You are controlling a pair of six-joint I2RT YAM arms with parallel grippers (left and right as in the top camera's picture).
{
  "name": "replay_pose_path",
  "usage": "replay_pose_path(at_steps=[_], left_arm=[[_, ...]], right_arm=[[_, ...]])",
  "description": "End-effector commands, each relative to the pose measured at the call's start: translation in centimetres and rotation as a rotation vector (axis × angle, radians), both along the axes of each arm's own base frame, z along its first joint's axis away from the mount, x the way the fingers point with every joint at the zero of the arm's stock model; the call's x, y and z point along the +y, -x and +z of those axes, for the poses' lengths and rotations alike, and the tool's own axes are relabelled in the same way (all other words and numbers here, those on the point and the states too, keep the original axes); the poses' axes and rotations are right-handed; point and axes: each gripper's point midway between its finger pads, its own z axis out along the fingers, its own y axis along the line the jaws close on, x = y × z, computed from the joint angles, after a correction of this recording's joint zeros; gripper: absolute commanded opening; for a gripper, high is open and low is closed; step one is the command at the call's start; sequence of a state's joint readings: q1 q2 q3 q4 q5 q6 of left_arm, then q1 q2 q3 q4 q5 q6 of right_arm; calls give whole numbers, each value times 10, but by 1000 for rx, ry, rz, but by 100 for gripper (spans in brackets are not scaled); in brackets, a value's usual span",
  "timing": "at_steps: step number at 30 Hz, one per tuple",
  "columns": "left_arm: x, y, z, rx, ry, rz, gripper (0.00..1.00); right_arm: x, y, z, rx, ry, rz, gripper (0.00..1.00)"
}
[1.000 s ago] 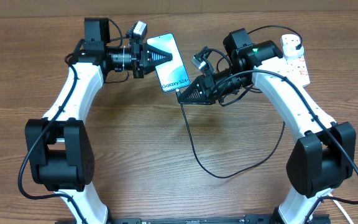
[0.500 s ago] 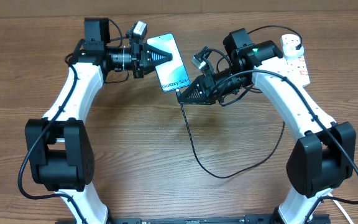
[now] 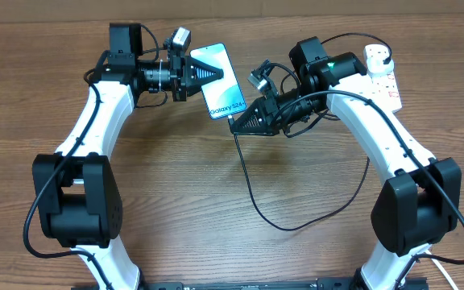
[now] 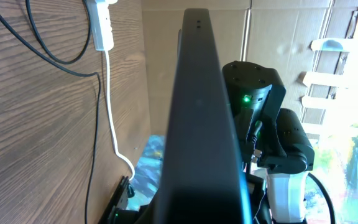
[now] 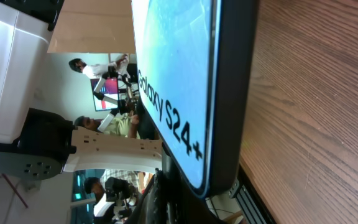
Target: Plug charger to phone and switch on socket
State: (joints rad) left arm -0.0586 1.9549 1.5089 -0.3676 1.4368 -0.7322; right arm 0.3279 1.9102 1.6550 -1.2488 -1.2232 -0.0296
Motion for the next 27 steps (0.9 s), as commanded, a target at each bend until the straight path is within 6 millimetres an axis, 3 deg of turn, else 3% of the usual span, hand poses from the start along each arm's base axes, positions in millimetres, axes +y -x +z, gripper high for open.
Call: replay_pose_path(at_steps=[1,27], left_arm=[[-4,9,10,-17,52,-58,4],[-4,9,10,-17,52,-58,4]], right_arm=[[-1,-1,22,-68,-33,-3,4],[-1,0,22,-58,-30,-3,4]])
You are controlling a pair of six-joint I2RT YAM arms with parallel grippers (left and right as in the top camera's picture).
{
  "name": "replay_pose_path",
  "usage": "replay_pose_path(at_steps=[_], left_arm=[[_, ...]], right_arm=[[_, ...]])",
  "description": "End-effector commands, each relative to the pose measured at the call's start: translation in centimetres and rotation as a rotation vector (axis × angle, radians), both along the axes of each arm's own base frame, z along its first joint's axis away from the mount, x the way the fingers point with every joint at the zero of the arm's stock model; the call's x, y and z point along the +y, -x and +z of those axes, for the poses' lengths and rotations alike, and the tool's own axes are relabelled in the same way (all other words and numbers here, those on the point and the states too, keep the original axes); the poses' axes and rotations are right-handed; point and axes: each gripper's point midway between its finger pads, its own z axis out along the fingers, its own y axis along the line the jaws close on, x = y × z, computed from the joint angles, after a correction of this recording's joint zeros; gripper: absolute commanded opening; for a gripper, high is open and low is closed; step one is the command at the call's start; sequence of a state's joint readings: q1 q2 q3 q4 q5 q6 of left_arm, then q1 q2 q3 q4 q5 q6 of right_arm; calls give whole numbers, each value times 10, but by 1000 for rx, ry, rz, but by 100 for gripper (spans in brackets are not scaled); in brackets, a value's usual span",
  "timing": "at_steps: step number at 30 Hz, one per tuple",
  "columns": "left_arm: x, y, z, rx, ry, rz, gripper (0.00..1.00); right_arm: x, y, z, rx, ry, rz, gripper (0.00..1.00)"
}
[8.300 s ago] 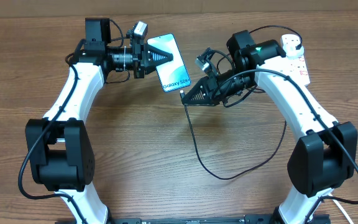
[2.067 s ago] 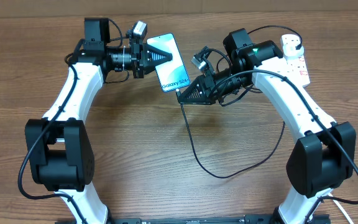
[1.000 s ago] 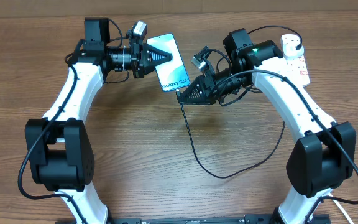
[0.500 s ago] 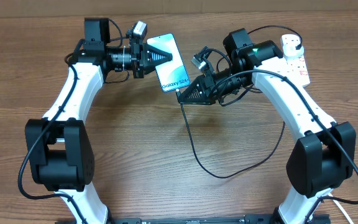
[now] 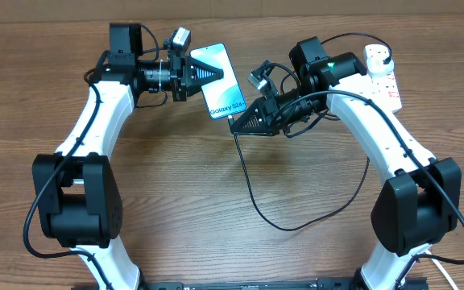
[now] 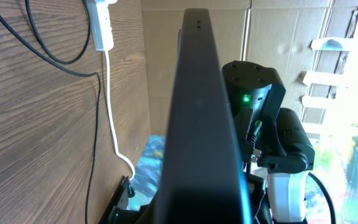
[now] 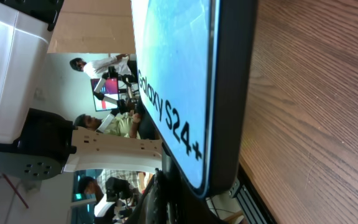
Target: Plug charger to phone and switch on socket
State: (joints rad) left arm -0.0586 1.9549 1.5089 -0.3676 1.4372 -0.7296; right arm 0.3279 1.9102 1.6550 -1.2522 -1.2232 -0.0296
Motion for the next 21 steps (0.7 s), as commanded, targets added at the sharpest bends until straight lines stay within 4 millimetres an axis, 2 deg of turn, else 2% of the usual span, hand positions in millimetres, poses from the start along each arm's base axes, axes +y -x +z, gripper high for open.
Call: replay_pose_path(at_steps=[1,21], left_arm=[[-4,9,10,-15,52,-58,4],[-4,9,10,-15,51,-57,4]], right_arm=[[-1,0,22,-58,-30,-3,4],[-1,1,22,-51,-30,-3,4]])
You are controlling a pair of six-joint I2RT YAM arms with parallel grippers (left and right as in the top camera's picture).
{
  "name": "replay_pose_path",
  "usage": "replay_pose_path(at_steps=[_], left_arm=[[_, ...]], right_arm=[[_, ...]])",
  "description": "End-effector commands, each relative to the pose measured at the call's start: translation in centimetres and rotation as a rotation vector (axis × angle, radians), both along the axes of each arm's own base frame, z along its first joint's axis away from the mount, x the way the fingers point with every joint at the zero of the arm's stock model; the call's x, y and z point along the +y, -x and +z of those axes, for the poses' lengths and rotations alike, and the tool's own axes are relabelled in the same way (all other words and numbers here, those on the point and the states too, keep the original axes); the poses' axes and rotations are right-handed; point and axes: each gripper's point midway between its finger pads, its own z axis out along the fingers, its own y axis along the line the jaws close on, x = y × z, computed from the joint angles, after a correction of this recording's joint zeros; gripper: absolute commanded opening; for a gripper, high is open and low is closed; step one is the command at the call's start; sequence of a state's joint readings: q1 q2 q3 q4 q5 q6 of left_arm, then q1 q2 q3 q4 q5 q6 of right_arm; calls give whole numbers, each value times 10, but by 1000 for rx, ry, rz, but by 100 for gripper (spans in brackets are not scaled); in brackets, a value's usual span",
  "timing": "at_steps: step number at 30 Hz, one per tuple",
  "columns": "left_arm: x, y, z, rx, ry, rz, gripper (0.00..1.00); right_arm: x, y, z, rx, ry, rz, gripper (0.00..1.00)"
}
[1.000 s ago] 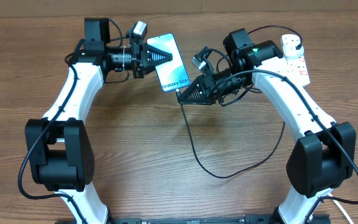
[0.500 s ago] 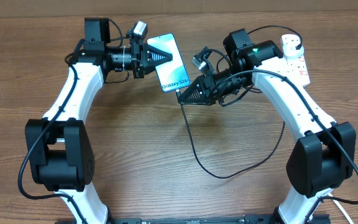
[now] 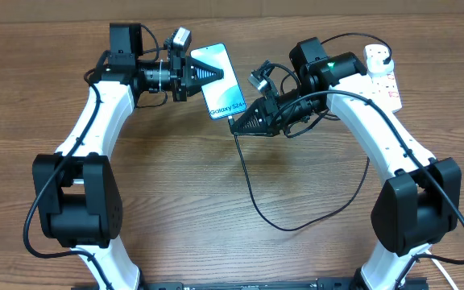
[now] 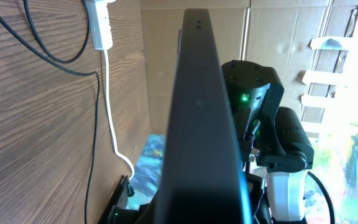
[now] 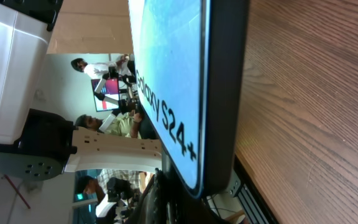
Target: Plug charger to phone and switch on socket
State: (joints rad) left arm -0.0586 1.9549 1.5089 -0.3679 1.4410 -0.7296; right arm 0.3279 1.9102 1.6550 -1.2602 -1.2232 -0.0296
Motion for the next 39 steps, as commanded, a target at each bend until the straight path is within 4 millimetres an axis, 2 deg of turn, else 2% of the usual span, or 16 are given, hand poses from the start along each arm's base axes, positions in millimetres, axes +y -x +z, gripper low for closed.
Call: replay_pose_path(at_steps=[1,39], left_arm=[[-4,9,9,-15,48,-54,4],[-3,2,3,-13,8,-15,4]], right_arm=[[-1,0,22,-59,-33,-3,4],[-2,3,22,-34,-24,-3,4]])
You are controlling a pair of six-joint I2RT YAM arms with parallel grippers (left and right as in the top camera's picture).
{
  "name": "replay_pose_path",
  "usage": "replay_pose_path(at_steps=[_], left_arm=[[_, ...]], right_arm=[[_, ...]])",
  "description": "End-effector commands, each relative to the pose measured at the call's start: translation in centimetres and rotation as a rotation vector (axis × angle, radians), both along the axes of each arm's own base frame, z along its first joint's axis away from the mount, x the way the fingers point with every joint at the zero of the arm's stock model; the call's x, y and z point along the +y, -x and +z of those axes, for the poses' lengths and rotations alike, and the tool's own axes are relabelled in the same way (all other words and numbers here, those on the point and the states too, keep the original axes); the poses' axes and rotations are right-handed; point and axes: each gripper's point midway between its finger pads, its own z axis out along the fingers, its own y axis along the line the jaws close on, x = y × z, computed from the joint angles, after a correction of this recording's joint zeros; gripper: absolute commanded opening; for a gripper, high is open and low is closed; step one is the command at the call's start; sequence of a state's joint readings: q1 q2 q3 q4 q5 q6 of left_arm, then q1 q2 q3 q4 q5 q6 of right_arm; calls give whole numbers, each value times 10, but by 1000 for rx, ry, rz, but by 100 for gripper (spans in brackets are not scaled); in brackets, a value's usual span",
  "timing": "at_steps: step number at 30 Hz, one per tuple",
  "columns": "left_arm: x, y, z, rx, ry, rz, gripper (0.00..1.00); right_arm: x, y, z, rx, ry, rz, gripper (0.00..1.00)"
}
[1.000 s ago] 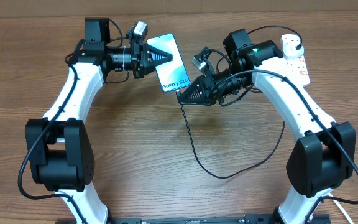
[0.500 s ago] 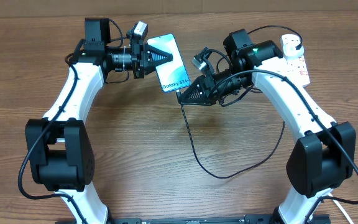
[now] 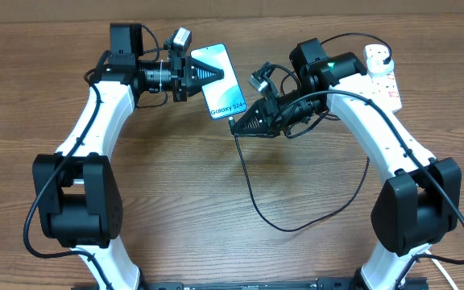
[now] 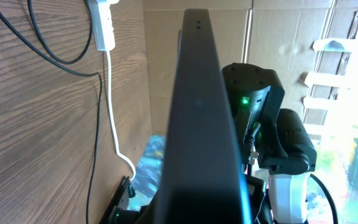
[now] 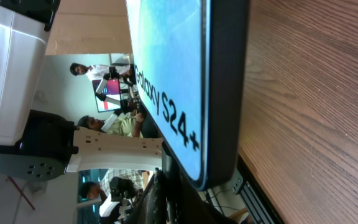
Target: Plug charger to phone and switch on socket
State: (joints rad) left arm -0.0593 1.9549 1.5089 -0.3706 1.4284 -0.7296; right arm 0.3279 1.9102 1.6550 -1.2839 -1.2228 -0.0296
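A phone (image 3: 222, 79) with a lit "Galaxy S24+" screen is held off the table, my left gripper (image 3: 206, 74) shut on its upper end. The left wrist view shows the phone (image 4: 201, 106) edge-on as a dark slab. My right gripper (image 3: 238, 123) is shut on the black charger plug at the phone's lower end. In the right wrist view the screen (image 5: 166, 87) fills the middle and the plug sits just under its bottom edge; whether it is seated is hidden. The white socket strip (image 3: 383, 74) lies at the far right.
The black charger cable (image 3: 252, 189) hangs from the plug, loops over the wooden table (image 3: 176, 193) and runs back under the right arm. A charger adapter (image 3: 379, 55) sits in the strip. The strip's end (image 4: 102, 28) and its white lead show in the left wrist view.
The right gripper with the plug has shifted very slightly toward the phone's lower end. The left gripper and phone have not visibly moved.
At every earlier moment my left gripper held the phone off the table and my right gripper held the plug at its lower end. The phone's edge turned slightly in the right wrist view; only small shifts show since.
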Motion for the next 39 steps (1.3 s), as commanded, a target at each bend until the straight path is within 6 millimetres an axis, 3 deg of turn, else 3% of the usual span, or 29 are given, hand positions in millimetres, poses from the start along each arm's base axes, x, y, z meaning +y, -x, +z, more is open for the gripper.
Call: replay_pose_path(at_steps=[1,39], left_arm=[[-3,3,4,-15,17,-23,4],[-3,5,6,-14,28,-33,4]], right_arm=[[-1,0,22,-57,-32,-3,4],[-5,-7,23,-80,-39,-18,4]])
